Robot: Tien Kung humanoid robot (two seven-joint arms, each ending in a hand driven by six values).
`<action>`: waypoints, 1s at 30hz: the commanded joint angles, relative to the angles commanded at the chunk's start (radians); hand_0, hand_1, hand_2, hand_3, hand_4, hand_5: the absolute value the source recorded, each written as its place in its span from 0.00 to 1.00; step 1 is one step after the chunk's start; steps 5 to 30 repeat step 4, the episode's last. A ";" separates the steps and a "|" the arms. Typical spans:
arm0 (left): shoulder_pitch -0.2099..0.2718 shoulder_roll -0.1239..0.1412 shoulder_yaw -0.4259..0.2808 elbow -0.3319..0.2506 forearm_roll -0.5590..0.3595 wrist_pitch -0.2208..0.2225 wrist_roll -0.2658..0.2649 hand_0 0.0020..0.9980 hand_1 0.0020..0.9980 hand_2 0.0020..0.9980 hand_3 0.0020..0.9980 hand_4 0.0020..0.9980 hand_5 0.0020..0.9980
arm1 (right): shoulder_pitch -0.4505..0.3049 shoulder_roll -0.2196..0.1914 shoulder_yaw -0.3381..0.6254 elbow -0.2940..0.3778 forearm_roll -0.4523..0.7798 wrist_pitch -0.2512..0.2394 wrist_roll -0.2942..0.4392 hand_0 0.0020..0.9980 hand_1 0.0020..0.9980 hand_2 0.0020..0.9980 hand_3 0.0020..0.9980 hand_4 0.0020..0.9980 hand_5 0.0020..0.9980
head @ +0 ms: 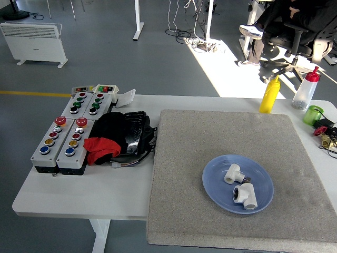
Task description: Pick pipe place plate twice
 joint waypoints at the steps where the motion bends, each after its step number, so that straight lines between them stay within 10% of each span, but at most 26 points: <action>1: 0.001 0.000 -0.001 0.000 0.001 0.000 0.000 0.65 0.61 0.61 0.60 0.29 1.00 | 0.000 0.000 0.000 0.000 0.000 0.000 0.001 0.77 0.68 0.69 0.68 0.52 0.45; 30: 0.003 0.000 -0.002 0.000 0.002 0.000 0.001 0.65 0.61 0.61 0.60 0.29 1.00 | -0.002 -0.001 -0.001 0.000 0.000 0.000 0.001 0.77 0.68 0.69 0.68 0.52 0.45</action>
